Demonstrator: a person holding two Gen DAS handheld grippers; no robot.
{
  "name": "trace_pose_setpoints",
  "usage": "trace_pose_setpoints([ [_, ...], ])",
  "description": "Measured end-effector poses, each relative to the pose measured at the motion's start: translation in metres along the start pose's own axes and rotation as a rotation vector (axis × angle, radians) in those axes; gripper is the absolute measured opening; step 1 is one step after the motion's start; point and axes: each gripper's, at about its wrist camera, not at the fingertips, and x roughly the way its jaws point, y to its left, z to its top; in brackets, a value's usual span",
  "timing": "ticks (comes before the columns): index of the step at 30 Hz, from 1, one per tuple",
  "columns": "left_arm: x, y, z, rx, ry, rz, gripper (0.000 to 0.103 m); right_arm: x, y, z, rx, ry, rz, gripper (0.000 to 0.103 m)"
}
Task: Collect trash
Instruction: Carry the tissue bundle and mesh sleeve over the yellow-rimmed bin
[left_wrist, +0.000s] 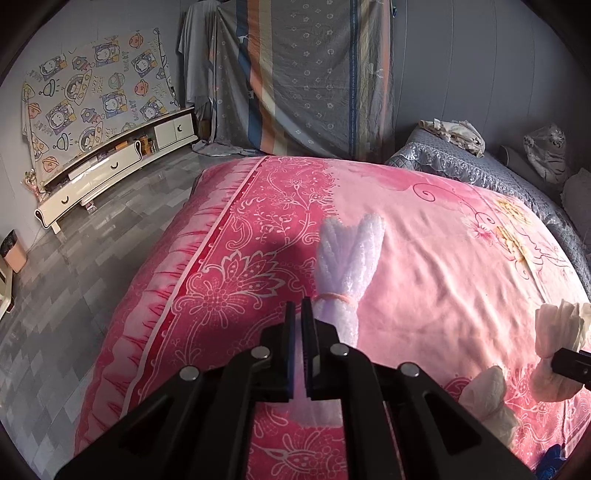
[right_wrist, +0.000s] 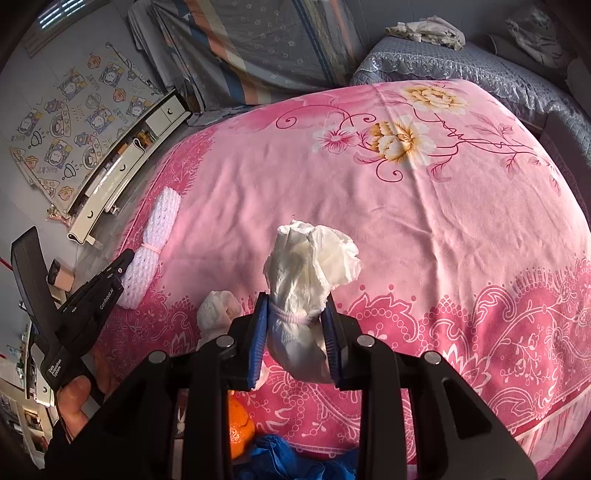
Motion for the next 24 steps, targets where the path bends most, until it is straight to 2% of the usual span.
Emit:
trace_pose_setpoints([
  [13, -0.081, -0.023, 0.001, 0.012, -0.077, -0.123, 0.003, -0.077, -0.003, -0.020, 0.012, -0.095, -0.003, 0.026],
  [24, -0.141, -0.071, -0.008, 0.073, -0.128, -0.253, 0.003, -0.149, -0.037, -0.045, 0.062, -0.196, -0.032, 0.026],
])
